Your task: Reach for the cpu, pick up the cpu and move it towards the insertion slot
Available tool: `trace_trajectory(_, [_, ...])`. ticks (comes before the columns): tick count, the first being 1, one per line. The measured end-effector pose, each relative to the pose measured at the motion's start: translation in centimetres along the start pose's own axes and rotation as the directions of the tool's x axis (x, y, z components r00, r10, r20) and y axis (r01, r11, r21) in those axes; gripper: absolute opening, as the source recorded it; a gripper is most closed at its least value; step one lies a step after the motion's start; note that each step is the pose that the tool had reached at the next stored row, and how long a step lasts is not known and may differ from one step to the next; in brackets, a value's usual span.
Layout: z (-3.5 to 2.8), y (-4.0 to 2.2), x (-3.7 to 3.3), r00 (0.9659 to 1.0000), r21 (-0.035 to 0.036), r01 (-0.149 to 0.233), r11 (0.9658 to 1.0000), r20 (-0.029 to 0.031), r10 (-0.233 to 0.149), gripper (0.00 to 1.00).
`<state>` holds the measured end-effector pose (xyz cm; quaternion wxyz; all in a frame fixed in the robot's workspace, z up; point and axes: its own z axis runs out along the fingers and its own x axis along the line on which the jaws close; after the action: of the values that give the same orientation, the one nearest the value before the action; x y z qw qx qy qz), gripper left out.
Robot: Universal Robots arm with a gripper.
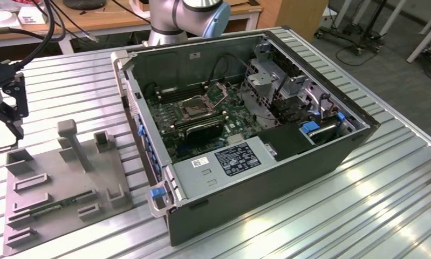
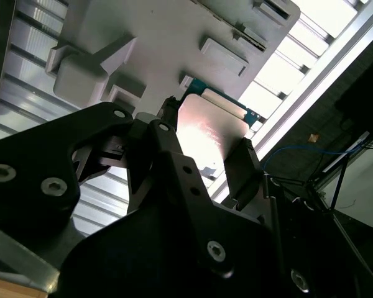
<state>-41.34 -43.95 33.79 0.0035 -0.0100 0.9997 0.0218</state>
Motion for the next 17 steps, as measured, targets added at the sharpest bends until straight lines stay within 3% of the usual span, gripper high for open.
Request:
trace_trajectory(9, [-0.01, 0.00, -0.16, 1.0000, 0.0001, 0.000, 1.0000, -0.0001, 0.000, 0.54])
trace_trajectory(17, [0.00, -0.02, -0.75, 1.0000, 0.0000, 0.000, 1.0000, 0.0000, 0.000, 0.54])
